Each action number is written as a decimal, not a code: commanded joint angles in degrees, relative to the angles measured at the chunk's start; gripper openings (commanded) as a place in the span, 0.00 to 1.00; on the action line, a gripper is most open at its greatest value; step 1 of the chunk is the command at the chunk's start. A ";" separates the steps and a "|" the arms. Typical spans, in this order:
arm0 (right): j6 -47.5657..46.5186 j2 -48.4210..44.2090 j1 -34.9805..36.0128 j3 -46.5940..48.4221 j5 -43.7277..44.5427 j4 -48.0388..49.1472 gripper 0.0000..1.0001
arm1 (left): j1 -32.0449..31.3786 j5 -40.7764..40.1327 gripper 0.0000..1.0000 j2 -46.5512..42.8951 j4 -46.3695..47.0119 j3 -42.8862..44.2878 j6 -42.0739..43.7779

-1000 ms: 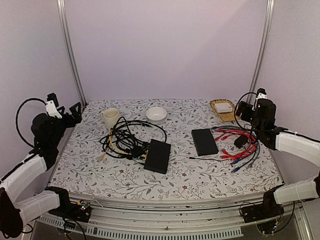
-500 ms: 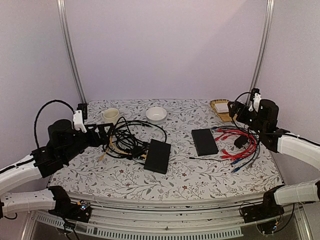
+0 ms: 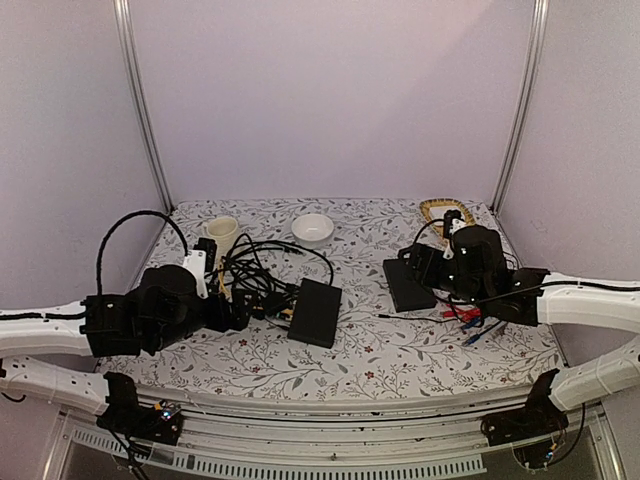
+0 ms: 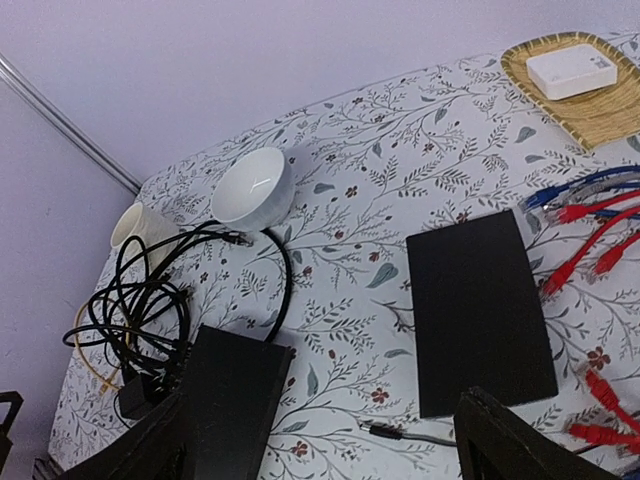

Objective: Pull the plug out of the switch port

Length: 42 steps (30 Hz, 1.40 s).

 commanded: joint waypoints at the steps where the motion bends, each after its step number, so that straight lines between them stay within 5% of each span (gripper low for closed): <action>1: 14.91 3.75 9.51 5.45 6.80 -7.48 0.90 | -1.57 2.24 0.98 0.01 -1.32 -0.74 -7.19; 6: 25.70 11.52 18.70 11.14 5.35 -10.76 0.90 | -1.60 3.93 0.98 -1.65 0.61 -3.66 -11.13; 13: 41.94 19.60 23.14 7.11 -1.73 5.31 0.90 | -1.57 5.92 0.98 -4.31 -1.30 -5.16 -16.23; 28: 54.65 35.33 27.97 7.24 -5.43 28.49 0.92 | 0.39 10.54 0.98 -8.77 -4.62 -5.52 -18.87; 42: 60.71 41.30 28.67 8.82 -4.66 35.01 0.92 | 10.56 25.22 0.98 -8.50 1.59 -10.21 -15.97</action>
